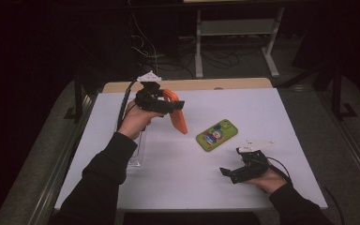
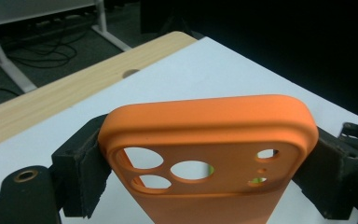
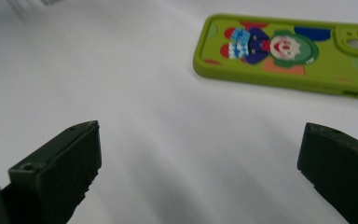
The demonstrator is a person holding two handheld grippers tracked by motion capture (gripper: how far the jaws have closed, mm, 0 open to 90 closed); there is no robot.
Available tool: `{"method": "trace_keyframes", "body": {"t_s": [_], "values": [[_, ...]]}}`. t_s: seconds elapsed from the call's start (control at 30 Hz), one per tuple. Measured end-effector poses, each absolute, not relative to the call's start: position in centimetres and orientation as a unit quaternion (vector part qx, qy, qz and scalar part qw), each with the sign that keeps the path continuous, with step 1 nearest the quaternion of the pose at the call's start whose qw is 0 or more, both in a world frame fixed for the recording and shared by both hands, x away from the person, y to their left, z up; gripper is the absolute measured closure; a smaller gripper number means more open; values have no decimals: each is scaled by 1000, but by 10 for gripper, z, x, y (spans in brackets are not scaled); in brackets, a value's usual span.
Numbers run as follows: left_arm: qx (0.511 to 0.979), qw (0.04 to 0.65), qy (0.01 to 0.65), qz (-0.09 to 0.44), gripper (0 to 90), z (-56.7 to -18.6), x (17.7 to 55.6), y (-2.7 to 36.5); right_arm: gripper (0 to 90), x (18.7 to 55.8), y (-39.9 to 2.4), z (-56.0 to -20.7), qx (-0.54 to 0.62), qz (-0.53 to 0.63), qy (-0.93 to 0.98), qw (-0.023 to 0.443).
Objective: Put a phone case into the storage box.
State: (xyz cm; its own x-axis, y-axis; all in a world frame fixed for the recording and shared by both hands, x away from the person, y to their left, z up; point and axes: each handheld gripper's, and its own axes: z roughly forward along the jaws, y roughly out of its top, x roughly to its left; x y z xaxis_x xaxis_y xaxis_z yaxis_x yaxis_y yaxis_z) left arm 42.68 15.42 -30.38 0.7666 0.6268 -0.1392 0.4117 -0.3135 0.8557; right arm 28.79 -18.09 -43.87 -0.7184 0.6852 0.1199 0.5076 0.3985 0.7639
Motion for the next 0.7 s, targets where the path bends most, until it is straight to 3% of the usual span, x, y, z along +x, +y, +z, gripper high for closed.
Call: {"method": "trace_keyframes", "body": {"t_s": [0.7], "values": [[780,463,375,191,143,-268,460,211,0,286,-187,-443,366,406,830,112]]}}
